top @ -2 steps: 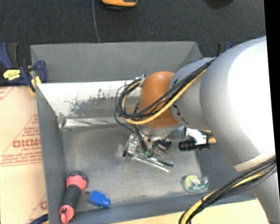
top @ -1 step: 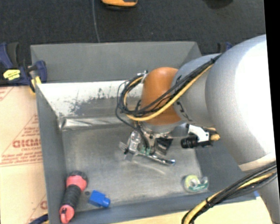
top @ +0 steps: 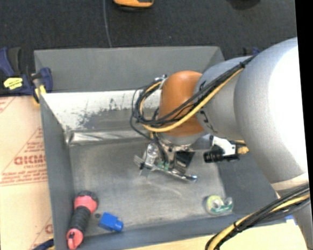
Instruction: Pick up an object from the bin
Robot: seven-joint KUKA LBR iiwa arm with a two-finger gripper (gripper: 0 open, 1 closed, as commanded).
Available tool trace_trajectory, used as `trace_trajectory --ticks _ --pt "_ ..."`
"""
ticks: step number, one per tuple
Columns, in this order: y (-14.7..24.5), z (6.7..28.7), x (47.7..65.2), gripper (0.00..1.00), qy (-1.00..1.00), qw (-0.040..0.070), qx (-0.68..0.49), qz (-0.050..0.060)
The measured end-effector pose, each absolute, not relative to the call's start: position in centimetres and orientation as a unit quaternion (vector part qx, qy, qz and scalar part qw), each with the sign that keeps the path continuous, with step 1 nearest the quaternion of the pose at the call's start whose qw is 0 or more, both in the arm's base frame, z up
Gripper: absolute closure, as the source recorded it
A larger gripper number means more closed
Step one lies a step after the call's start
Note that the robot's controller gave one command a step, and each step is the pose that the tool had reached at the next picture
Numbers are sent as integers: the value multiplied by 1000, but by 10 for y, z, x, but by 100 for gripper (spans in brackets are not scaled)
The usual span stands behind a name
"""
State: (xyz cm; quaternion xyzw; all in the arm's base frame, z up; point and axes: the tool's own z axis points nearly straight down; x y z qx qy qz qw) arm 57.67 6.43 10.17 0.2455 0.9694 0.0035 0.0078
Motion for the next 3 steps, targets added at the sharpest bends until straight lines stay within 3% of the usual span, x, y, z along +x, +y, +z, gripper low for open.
trace_trajectory --ticks 1,2,3 --pt "64 135 574 100 970 3 244 2" --pt "63 176 575 100 970 4 242 2" --pt "63 198 576 100 971 6 240 3"
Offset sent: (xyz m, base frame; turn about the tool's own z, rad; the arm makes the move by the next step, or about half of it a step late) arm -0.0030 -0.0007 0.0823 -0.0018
